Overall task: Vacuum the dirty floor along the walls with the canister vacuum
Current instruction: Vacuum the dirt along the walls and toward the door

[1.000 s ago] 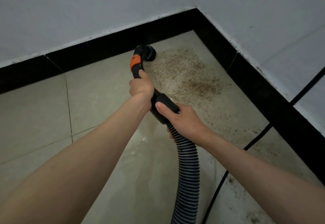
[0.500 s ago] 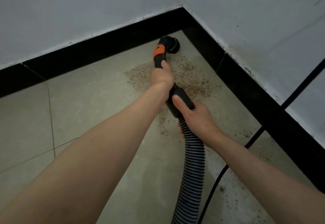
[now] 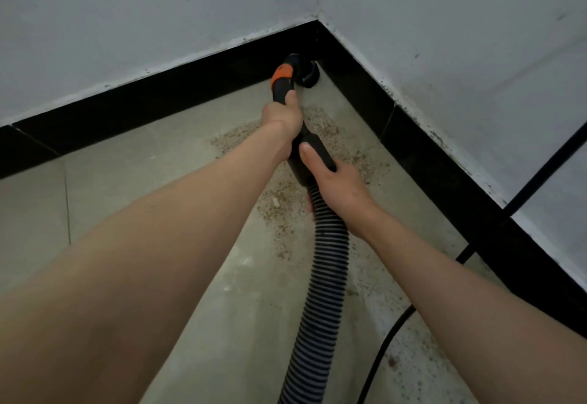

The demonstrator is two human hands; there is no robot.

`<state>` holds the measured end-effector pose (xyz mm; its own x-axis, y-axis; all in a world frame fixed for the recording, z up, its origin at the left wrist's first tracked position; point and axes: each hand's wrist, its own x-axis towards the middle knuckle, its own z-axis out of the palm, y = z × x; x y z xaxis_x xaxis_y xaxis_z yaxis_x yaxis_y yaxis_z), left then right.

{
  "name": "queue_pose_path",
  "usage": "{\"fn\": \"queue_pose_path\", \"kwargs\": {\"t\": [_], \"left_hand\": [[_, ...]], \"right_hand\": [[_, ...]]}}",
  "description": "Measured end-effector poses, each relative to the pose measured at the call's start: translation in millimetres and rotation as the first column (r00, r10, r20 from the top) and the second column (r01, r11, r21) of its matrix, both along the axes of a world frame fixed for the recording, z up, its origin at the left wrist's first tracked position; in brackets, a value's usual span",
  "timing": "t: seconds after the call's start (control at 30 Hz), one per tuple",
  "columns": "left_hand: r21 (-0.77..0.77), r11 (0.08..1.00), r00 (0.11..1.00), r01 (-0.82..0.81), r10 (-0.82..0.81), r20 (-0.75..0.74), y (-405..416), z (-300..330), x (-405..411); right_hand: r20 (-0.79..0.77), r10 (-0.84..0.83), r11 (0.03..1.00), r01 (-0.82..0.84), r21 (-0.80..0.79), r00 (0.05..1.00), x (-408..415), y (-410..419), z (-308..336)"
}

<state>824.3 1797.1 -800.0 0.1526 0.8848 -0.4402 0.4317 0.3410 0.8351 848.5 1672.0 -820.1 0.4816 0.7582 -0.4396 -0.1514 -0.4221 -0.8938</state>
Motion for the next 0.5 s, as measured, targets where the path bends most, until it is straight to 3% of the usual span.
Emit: {"fn": "queue_pose_path", "kwargs": {"t": [0.13, 0.5], "left_hand": [[0.073, 0.997, 1.0, 0.018, -0.018, 0.003, 11.8, -3.0, 11.5], [0.048, 0.995, 0.995, 0.092, -0.09, -0.04, 18.8, -5.6, 6.5]], "right_hand": [[-0.023, -0.014, 0.999, 0.014, 0.037, 1.0, 5.6, 12.9, -3.8], [-0.045, 0.027, 0.999, -0.024, 0.049, 0.999, 3.3, 12.4, -4.1]]}}
